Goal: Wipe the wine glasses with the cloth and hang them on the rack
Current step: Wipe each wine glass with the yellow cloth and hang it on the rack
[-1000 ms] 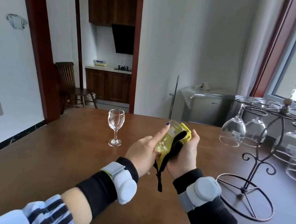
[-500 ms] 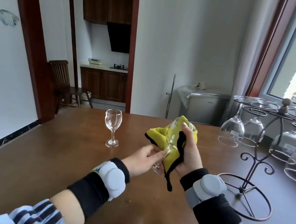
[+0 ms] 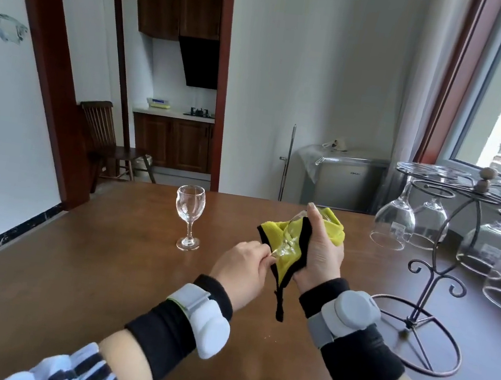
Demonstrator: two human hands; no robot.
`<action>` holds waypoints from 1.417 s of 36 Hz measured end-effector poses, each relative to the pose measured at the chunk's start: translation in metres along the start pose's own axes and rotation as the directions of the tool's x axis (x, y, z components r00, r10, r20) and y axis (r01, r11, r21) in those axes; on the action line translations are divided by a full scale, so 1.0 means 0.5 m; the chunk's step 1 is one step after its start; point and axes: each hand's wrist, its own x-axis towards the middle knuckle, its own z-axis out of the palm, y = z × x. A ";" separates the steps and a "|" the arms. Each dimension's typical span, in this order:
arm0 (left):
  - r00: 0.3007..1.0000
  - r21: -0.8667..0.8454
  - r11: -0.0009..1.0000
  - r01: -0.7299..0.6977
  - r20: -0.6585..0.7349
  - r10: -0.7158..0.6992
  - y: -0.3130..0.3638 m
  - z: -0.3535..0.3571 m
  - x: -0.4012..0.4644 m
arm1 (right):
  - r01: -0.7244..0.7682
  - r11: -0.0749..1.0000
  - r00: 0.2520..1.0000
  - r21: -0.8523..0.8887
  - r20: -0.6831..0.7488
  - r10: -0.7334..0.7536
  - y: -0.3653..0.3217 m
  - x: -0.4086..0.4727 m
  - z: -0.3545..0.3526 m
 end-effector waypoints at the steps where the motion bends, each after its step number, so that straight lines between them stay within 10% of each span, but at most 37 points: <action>1: 0.996 0.115 0.991 -0.064 -0.050 0.070 -0.001 0.003 -0.001 | 0.004 1.000 1.000 -0.013 -0.019 -0.005 0.001 0.000 0.001; 4: 0.993 0.225 0.970 -0.093 -0.050 0.107 0.011 -0.001 -0.004 | 0.002 1.000 0.999 -0.030 -0.039 -0.003 -0.002 0.002 0.001; 7: 0.979 -0.080 0.991 0.104 0.183 -0.088 -0.001 -0.006 0.009 | -0.044 0.999 0.998 0.003 0.037 0.044 -0.004 0.011 -0.015; 11: 0.853 -0.633 0.646 0.427 0.518 -0.056 0.002 -0.033 0.021 | -0.203 0.974 0.924 -0.097 0.311 0.223 -0.019 0.016 -0.032; 15: 0.823 -0.732 0.459 0.503 0.569 0.006 0.012 -0.041 0.012 | -0.228 0.965 0.891 -0.126 0.373 0.260 -0.032 0.017 -0.031; 23: 0.900 -0.583 0.706 0.402 0.395 -0.186 0.010 -0.005 0.018 | -0.094 0.994 0.993 -0.048 0.070 0.097 -0.003 0.026 -0.007; 28: 0.959 -0.143 0.961 0.235 0.196 -0.205 0.019 -0.005 0.011 | -0.027 1.000 1.000 -0.006 -0.016 0.027 0.000 0.016 -0.003; 34: 0.998 0.271 0.961 0.051 0.011 -0.056 0.029 -0.002 0.007 | -0.039 0.999 0.999 0.015 -0.012 0.039 0.006 0.003 0.010; 39: 0.969 -0.129 0.976 0.176 0.195 -0.149 0.024 -0.011 0.009 | -0.096 0.995 0.993 0.029 0.069 0.094 0.014 0.018 -0.005; 42: 0.899 -0.577 0.733 0.360 0.426 -0.107 0.031 -0.032 0.023 | -0.189 0.978 0.972 0.082 0.158 0.175 0.021 0.025 -0.012; 51: 0.906 -0.660 0.620 0.423 0.326 -0.271 0.035 -0.007 0.008 | -0.137 0.988 0.958 0.078 0.264 0.111 0.039 0.023 -0.010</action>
